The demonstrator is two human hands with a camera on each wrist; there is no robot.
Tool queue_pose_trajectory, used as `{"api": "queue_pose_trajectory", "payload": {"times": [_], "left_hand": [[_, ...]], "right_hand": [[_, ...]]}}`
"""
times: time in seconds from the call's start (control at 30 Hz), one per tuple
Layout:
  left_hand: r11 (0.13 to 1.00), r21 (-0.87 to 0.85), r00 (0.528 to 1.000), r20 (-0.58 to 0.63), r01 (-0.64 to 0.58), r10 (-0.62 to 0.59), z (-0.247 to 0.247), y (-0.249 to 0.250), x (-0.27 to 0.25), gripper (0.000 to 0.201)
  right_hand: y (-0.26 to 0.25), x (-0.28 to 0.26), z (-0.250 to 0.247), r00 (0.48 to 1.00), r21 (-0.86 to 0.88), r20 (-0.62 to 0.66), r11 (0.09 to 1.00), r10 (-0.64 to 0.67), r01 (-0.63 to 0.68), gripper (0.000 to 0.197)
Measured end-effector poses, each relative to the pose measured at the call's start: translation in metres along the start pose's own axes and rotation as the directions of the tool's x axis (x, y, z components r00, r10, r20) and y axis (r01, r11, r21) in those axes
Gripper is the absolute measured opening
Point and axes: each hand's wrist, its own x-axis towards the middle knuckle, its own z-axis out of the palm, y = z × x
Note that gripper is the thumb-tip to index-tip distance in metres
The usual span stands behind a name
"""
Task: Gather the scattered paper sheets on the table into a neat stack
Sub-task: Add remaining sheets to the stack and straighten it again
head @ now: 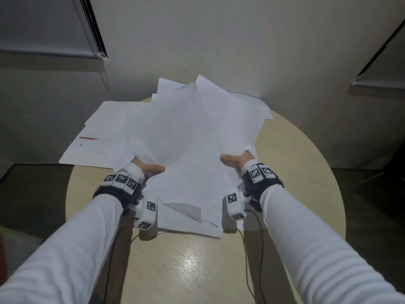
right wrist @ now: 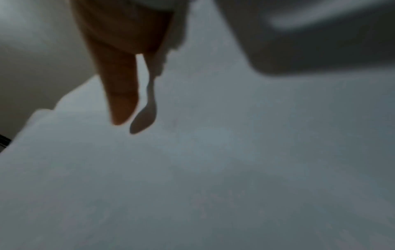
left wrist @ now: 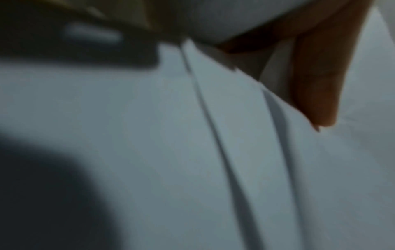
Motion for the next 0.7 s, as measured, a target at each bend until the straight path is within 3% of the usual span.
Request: {"api": "queue_pose_trajectory", "payload": {"times": [0.07, 0.1, 0.13, 0.2, 0.27, 0.37, 0.47, 0.5, 0.6, 0.7], "left_hand": [[0.991, -0.087, 0.995, -0.027, -0.098, 0.096, 0.003, 0.012, 0.000, 0.031], [0.980, -0.150, 0.991, -0.046, -0.132, 0.127, 0.005, 0.020, -0.003, 0.029], [0.968, -0.193, 0.986, -0.078, -0.158, 0.145, 0.006, 0.028, -0.004, 0.033], [0.971, -0.156, 0.966, -0.210, -0.183, 0.148, 0.005, 0.043, 0.001, 0.069], [0.987, -0.044, 0.944, -0.300, -0.156, 0.136, 0.001, 0.055, 0.001, 0.076], [0.997, 0.074, 0.969, -0.244, -0.020, 0.037, -0.006, 0.062, 0.004, 0.073], [0.993, 0.071, 0.979, -0.174, -0.093, 0.104, -0.006, 0.061, 0.004, 0.050], [0.990, 0.020, 0.976, -0.166, -0.139, 0.140, -0.004, 0.059, 0.004, 0.051], [0.985, -0.050, 0.940, -0.310, -0.165, 0.142, 0.002, 0.057, -0.002, 0.084], [0.983, -0.056, 0.952, -0.265, -0.175, 0.155, 0.006, 0.064, -0.004, 0.085]], "right_hand": [[-0.010, 0.003, 0.000, 0.996, 0.105, -0.050, 0.992, -0.067, 0.072, 0.054], [-0.013, 0.003, 0.002, 0.992, 0.178, -0.061, 0.977, -0.108, 0.117, 0.045], [-0.016, 0.001, 0.003, 0.990, 0.281, -0.066, 0.949, -0.128, 0.142, 0.038], [-0.020, 0.001, 0.005, 0.979, 0.359, -0.146, 0.914, -0.145, 0.189, 0.040], [-0.028, -0.003, -0.001, 0.964, 0.228, -0.208, 0.950, -0.167, 0.214, 0.033], [-0.037, -0.002, -0.011, 0.960, 0.074, -0.210, 0.976, -0.186, 0.205, 0.053], [-0.038, -0.003, -0.011, 0.940, 0.014, -0.255, 0.972, -0.225, 0.237, 0.044], [-0.039, -0.005, -0.010, 0.929, 0.029, -0.278, 0.964, -0.245, 0.263, 0.044], [-0.040, -0.005, -0.007, 0.916, 0.089, -0.279, 0.942, -0.288, 0.323, 0.061], [-0.045, -0.009, -0.002, 0.908, 0.058, -0.250, 0.931, -0.337, 0.361, 0.054]]}}
